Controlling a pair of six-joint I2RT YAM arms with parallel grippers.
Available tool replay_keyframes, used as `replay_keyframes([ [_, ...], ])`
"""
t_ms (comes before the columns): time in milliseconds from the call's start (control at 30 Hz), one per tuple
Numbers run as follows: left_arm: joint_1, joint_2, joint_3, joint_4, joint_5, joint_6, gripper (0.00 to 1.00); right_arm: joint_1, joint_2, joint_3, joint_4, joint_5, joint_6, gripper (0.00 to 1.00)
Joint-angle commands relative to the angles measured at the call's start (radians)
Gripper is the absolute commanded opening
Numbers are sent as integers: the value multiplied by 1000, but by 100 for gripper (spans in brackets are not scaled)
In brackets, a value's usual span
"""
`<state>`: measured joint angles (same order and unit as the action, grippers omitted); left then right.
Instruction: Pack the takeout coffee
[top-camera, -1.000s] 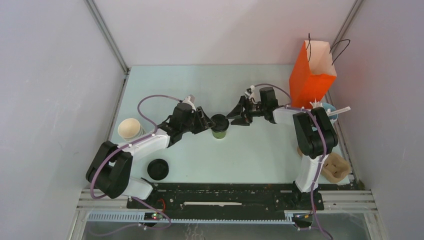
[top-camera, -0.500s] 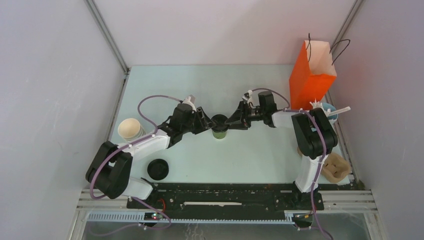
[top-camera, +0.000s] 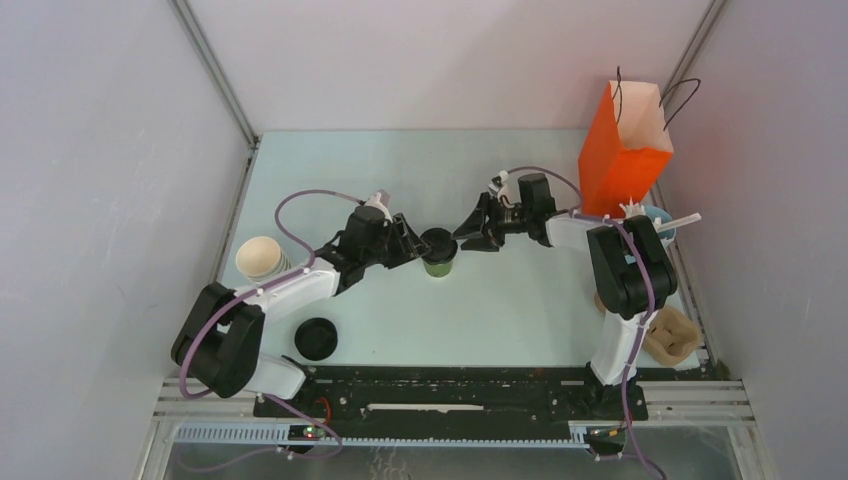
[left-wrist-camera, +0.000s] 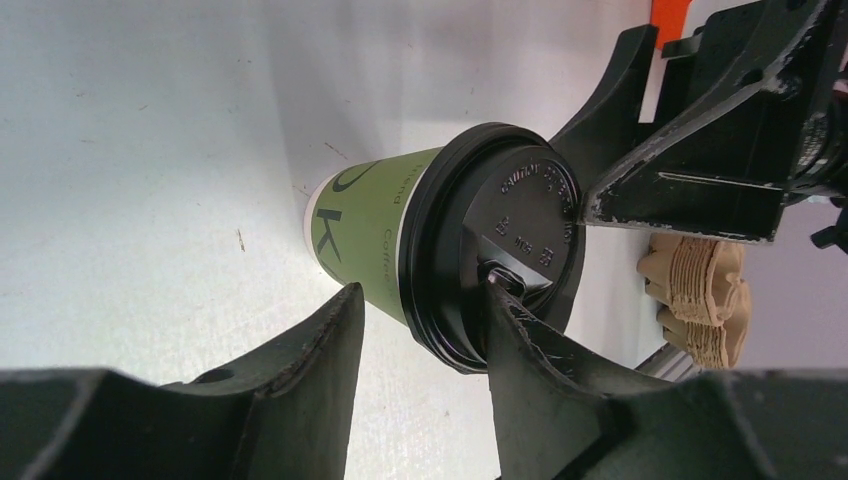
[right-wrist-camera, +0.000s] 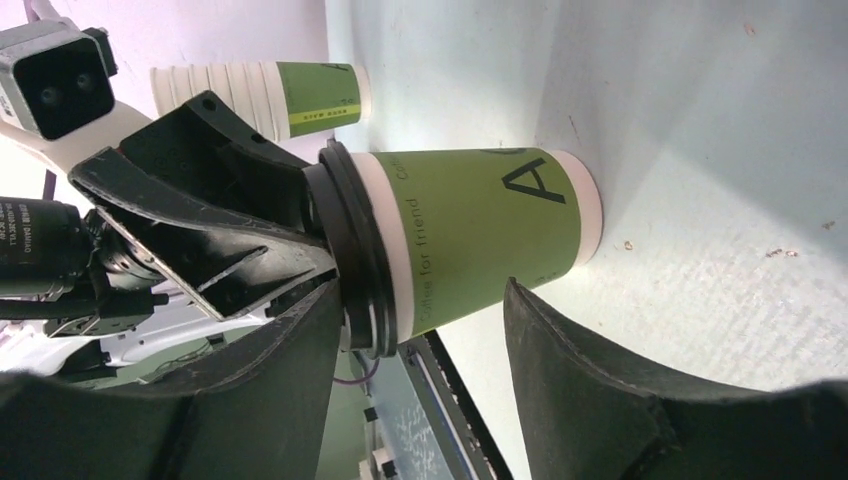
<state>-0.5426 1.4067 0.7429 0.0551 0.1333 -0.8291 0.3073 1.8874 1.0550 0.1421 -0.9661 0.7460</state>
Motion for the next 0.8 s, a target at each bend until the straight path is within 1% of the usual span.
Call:
replay_keyframes([
  [0, 6, 25, -23, -143, -63, 57, 52, 6, 64, -90, 84, 16, 32, 64],
  [33, 6, 26, -33, -135, -66, 52, 52, 4, 84, -127, 139, 30, 53, 62],
  [100, 7, 26, -62, -121, -70, 42, 51, -5, 118, -169, 160, 94, 60, 56],
  [133, 6, 27, -74, -117, -75, 39, 51, -7, 125, -167, 177, 88, 76, 52],
  [167, 6, 28, -79, -113, -76, 38, 51, -3, 114, -151, 164, 100, 72, 51],
  [200, 6, 31, -81, -111, -73, 39, 51, 9, 90, -116, 81, 141, 27, 51],
  [233, 6, 34, -77, -112, -67, 40, 51, 23, 69, -62, -31, 187, -33, 52],
  [267, 6, 36, -66, -117, -64, 42, 51, 31, 51, -24, -105, 197, -71, 53],
  [333, 6, 30, -52, -127, -62, 48, 50, 21, 3, 3, -77, 129, -47, 58],
  [400, 6, 23, -43, -136, -65, 55, 50, 3, -42, 17, -34, 98, -17, 67],
  [467, 6, 20, -38, -142, -66, 60, 51, 5, -34, 71, -51, 64, -23, 74],
  [533, 6, 23, -32, -141, -62, 63, 51, 24, 20, 162, -109, 51, -57, 76],
  [600, 6, 30, -27, -143, -57, 63, 51, 46, 76, 203, -126, 41, -66, 76],
  [700, 7, 30, -26, -141, -56, 61, 51, 54, 132, 207, -63, 28, -27, 75],
  [767, 6, 30, -29, -141, -59, 62, 50, 55, 166, 212, -50, 35, -18, 74],
])
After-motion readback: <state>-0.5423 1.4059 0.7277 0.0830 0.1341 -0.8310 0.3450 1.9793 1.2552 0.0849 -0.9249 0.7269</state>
